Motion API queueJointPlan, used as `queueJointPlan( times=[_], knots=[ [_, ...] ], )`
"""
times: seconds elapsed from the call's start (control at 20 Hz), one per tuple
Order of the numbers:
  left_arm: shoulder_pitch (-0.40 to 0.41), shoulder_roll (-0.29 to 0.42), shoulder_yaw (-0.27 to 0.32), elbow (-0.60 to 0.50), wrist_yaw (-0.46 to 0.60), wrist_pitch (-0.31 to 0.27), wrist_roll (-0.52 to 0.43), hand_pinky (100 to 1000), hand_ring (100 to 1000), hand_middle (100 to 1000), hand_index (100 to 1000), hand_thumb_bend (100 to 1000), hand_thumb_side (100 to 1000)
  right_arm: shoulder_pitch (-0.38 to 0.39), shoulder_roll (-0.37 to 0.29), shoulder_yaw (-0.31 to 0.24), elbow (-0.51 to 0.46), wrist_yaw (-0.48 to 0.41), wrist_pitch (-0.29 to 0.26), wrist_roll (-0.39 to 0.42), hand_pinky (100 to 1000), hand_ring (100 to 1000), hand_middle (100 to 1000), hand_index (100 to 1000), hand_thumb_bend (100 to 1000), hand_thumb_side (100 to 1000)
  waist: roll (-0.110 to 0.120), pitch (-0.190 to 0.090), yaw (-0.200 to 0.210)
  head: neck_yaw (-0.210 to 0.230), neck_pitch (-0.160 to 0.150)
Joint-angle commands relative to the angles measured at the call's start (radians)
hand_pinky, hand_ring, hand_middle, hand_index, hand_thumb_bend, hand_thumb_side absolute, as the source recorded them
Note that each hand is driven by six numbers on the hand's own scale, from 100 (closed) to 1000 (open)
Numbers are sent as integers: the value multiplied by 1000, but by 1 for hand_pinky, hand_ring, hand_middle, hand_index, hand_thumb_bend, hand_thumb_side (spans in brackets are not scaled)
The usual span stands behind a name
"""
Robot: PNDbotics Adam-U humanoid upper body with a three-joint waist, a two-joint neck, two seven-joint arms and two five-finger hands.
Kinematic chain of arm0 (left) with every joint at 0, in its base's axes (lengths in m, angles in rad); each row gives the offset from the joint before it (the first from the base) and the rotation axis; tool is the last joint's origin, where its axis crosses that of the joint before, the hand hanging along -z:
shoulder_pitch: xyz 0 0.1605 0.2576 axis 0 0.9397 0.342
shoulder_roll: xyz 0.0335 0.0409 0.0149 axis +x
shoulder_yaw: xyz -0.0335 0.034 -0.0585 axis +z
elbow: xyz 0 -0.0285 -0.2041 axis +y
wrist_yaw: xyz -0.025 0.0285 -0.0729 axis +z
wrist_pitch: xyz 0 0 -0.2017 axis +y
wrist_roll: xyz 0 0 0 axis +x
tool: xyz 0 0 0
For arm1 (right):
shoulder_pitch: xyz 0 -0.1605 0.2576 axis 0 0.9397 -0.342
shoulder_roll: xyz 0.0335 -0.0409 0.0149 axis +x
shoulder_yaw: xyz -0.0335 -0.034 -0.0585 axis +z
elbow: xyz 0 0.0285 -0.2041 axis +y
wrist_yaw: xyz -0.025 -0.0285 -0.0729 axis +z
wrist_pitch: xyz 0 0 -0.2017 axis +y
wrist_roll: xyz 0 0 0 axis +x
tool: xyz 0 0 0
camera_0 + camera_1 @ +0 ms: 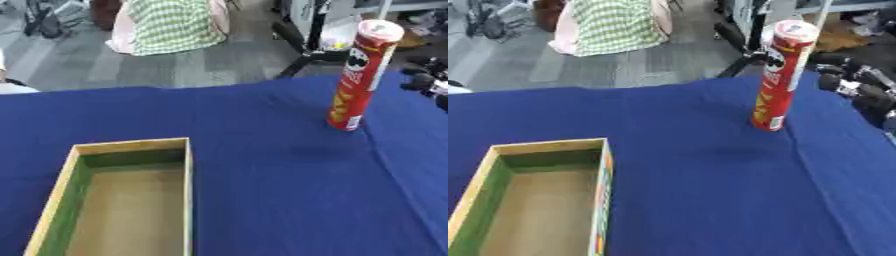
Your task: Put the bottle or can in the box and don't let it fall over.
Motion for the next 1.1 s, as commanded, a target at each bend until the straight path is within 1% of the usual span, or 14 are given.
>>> queueJointPlan(
  times=[0.05, 0.65, 1.1],
  knots=[
    [-10, 23, 4, -15, 3, 0, -3, 926, 963, 787, 769, 100, 678, -18, -21, -3, 0, 9, 7, -4, 919, 1000, 1000, 883, 1000, 422, -2, -18, 2, -2, -12],
    [-12, 21, 2, -13, 4, 0, -6, 925, 964, 788, 770, 100, 679, -29, -7, 5, 7, 19, 15, 7, 932, 1000, 1000, 875, 1000, 435, -4, -16, 6, -4, -17],
    [-11, 19, 0, -11, 4, 1, -9, 924, 964, 788, 770, 100, 680, -38, 1, 11, 3, 22, 8, 23, 943, 1000, 1000, 917, 1000, 462, -5, -14, 10, -5, -20]
  ],
)
